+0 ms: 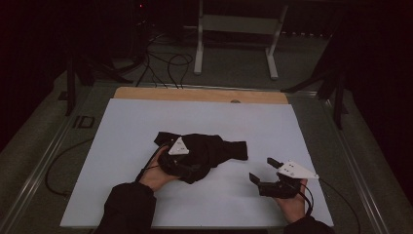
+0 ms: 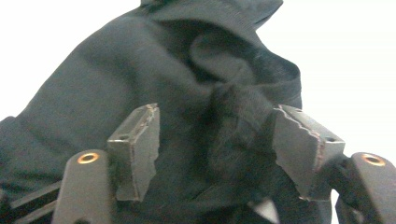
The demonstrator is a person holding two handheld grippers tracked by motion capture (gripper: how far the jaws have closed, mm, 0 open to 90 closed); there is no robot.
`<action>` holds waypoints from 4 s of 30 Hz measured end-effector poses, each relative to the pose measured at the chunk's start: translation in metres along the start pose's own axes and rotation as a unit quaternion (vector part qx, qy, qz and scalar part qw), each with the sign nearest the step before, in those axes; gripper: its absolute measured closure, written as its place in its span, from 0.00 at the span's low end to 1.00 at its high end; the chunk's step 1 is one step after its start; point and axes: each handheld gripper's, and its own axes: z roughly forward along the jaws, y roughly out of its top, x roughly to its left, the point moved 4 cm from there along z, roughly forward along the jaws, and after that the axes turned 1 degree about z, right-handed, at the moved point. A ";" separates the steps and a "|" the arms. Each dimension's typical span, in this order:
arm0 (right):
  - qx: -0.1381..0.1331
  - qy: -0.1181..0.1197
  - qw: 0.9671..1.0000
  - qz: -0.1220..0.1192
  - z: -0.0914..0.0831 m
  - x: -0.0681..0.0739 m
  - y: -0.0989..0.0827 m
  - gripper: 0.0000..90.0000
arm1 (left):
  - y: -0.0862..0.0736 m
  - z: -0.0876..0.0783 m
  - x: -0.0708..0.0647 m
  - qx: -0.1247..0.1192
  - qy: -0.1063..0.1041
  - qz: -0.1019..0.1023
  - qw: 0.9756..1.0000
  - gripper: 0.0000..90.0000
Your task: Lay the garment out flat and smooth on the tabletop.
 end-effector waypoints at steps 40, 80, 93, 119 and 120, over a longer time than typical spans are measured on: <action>0.025 0.065 0.998 0.008 0.092 0.001 0.078 0.11 | -0.017 -0.040 -0.010 -0.036 0.008 -0.024 0.999 0.95; 0.109 0.111 0.987 0.033 0.129 0.012 0.075 0.91 | -0.024 -0.047 0.001 -0.047 0.024 -0.045 0.998 0.95; 0.198 0.109 0.972 -0.069 0.099 0.030 0.015 0.77 | -0.027 -0.049 0.005 -0.047 0.034 -0.056 0.997 0.95; 0.218 0.148 0.956 -0.127 0.088 0.036 -0.010 0.67 | -0.028 -0.048 0.006 -0.043 0.037 -0.057 0.997 0.95; 0.212 0.147 0.957 -0.131 0.088 0.037 -0.009 0.70 | -0.028 -0.048 0.006 -0.043 0.037 -0.057 0.997 0.95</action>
